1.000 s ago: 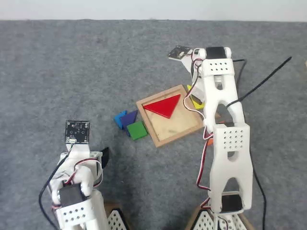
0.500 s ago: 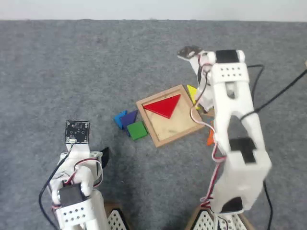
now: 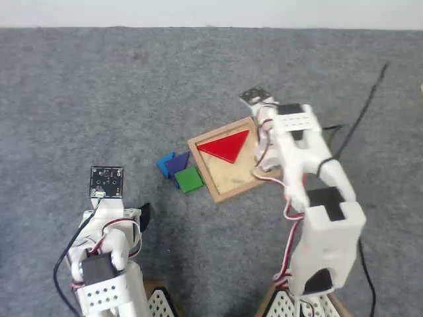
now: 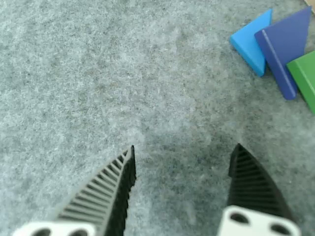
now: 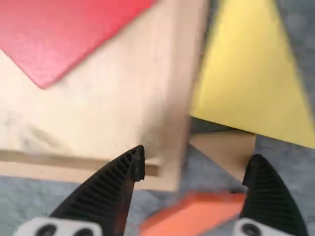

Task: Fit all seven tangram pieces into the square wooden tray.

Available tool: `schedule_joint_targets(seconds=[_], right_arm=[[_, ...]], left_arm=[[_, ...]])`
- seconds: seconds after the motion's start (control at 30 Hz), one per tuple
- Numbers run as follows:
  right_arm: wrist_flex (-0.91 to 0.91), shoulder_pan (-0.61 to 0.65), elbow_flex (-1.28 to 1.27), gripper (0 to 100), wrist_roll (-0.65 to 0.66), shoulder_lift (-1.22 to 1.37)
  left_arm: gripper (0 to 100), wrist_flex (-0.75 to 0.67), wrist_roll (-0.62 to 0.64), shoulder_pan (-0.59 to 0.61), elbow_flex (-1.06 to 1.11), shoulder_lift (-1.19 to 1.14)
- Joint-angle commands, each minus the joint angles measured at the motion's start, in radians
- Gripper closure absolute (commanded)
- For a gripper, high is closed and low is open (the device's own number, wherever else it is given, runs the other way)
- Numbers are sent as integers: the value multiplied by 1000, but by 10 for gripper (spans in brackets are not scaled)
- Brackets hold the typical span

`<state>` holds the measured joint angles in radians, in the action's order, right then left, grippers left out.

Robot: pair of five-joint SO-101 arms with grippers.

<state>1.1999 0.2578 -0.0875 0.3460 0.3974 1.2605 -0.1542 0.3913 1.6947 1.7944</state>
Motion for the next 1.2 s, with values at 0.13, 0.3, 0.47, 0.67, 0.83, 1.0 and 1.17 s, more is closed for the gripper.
schedule_joint_targets(seconds=[0.13, 0.3, 0.47, 0.67, 0.83, 1.0, 1.17], right_arm=[[-16, 47, 81, 683, -132, 51], [56, 41, 118, 734, -230, 125], [113, 41, 120, 870, -276, 154], [179, 117, 118, 922, -278, 154], [193, 148, 120, 922, -324, 145], [237, 147, 86, 922, -338, 61], [237, 134, 15, 920, -334, -87]], left_arm=[[702, 3, 5, 0, -12, 21], [702, 3, 5, 0, -12, 21], [702, 3, 5, 0, -12, 21], [702, 3, 5, 0, -12, 21], [702, 3, 5, 0, -12, 21], [702, 3, 5, 0, -12, 21], [702, 3, 5, 0, -12, 21]])
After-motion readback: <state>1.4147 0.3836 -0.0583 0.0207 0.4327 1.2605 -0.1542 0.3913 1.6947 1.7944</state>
